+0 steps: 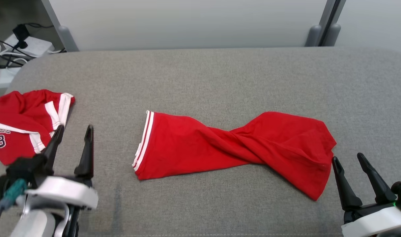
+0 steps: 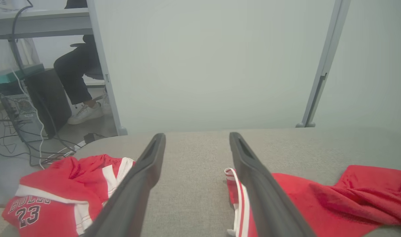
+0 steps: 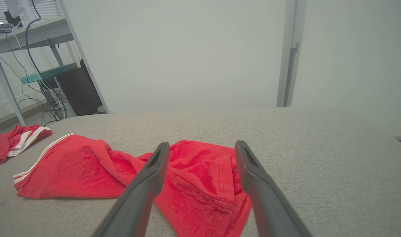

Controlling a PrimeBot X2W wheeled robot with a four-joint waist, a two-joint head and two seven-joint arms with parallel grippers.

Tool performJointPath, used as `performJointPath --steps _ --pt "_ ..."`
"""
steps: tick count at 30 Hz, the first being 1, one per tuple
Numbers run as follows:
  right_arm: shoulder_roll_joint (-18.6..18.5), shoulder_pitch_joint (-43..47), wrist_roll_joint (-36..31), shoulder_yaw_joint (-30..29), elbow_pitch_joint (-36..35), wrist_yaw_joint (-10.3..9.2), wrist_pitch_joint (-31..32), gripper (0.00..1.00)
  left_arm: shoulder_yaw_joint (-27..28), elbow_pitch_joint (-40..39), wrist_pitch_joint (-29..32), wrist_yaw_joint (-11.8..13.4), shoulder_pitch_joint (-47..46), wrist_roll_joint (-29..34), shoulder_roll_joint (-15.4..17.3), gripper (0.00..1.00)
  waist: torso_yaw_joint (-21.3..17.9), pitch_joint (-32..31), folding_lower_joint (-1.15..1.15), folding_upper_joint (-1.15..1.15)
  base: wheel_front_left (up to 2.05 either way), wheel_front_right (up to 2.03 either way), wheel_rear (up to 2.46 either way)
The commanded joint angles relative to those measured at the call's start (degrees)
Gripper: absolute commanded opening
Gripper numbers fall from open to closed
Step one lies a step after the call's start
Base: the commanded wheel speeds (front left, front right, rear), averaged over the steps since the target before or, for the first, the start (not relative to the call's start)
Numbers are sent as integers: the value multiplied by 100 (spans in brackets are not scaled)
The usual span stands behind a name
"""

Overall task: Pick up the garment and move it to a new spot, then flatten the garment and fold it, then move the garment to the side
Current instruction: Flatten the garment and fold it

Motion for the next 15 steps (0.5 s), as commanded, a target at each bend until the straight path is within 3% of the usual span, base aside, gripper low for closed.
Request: performJointPath --steps 1,6,11,15 --pt "-155 -196 -86 64 -226 19 34 100 178 -112 47 -106 -539 -77 166 100 -39 144 0 0 0 0 0" --pt "-141 -358 -149 48 -378 19 29 100 -93 267 680 -623 -1610 -309 210 100 -165 564 0 0 0 0 0" --pt "-53 -539 -195 43 -424 19 -53 100 -387 1007 1865 -1192 -2741 -750 256 100 -393 991 0 0 0 0 0" --pt "24 -686 -208 132 -342 19 -161 100 -494 1757 2790 -1440 -3338 -1259 239 100 -617 1232 0 0 0 0 0"
